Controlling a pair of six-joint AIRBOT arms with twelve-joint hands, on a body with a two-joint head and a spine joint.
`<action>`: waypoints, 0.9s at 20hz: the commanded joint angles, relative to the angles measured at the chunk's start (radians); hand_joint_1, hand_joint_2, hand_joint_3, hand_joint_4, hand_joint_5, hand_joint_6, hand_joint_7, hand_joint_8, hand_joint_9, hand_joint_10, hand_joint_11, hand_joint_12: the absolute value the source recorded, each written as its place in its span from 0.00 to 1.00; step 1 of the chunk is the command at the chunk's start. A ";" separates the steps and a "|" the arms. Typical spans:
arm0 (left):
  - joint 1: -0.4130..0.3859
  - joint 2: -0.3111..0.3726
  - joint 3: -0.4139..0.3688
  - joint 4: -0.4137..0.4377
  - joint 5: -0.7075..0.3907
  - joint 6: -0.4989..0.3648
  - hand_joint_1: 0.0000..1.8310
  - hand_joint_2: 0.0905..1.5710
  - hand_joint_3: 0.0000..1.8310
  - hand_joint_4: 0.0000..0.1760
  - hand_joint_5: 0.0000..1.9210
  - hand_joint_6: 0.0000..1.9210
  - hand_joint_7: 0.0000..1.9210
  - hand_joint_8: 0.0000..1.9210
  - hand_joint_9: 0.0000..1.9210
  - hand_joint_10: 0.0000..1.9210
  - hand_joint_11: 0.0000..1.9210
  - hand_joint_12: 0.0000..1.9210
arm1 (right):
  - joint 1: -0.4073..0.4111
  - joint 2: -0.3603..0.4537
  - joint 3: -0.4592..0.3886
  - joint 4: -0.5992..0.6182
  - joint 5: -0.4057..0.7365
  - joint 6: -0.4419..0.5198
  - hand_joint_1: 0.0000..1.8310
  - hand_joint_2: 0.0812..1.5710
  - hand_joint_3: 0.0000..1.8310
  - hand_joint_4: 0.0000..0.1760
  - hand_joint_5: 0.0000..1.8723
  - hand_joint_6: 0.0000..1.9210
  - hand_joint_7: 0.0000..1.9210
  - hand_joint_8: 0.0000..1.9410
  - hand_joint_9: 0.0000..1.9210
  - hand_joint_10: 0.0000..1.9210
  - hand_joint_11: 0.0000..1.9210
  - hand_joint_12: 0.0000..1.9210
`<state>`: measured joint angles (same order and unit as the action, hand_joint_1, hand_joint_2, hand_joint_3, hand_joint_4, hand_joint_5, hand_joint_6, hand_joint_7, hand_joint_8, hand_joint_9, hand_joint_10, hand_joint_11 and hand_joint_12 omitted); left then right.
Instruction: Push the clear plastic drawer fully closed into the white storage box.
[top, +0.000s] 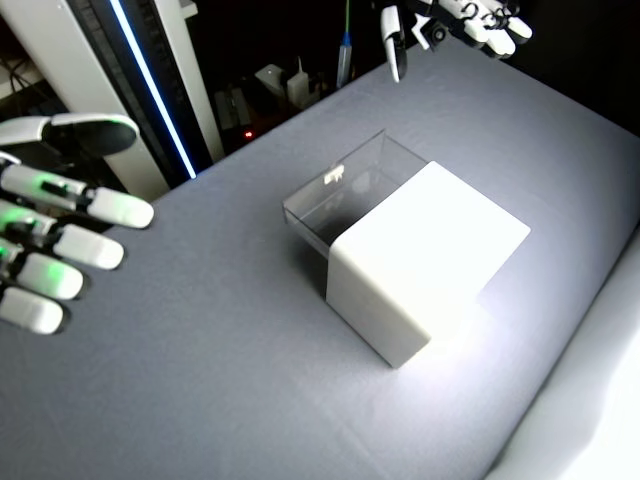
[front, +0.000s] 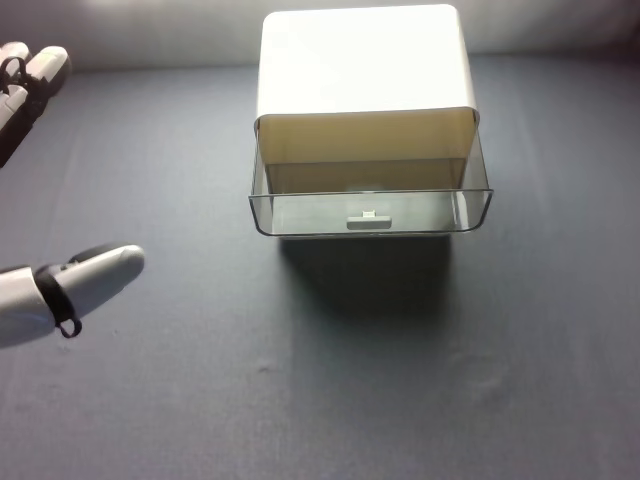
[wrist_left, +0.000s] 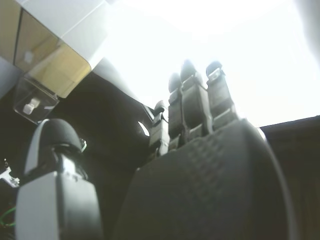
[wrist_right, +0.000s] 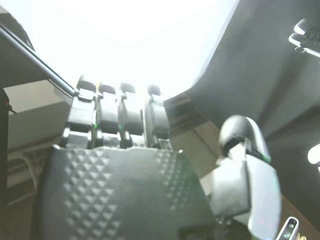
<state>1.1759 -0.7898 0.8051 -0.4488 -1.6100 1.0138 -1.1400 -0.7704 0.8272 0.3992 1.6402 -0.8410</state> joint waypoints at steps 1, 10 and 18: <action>-0.005 0.000 0.004 0.011 -0.123 -0.002 0.07 0.53 0.03 0.62 0.00 0.00 0.00 0.00 0.00 0.00 0.00 0.00 | 0.003 0.002 0.005 -0.003 0.123 0.009 0.00 0.65 0.02 1.00 0.00 0.00 0.00 0.00 0.00 0.00 0.00 0.00; -0.004 0.000 0.003 0.011 -0.123 0.007 0.06 0.55 0.02 0.51 0.00 0.00 0.00 0.00 0.00 0.00 0.00 0.00 | -0.003 0.001 0.004 -0.003 0.123 0.009 0.00 0.63 0.00 1.00 0.00 0.00 0.00 0.00 0.00 0.00 0.00 0.00; -0.004 0.016 -0.031 -0.005 -0.123 0.111 0.00 0.64 0.02 0.09 0.00 0.00 0.00 0.00 0.00 0.00 0.00 0.00 | -0.054 0.002 -0.007 -0.005 0.123 -0.002 0.00 0.63 0.00 0.76 0.00 0.00 0.00 0.00 0.00 0.00 0.00 0.00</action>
<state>1.1767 -0.7822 0.7719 -0.4606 -1.6093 1.1252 -1.2015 -0.7712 0.8211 0.3958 1.6379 -0.8471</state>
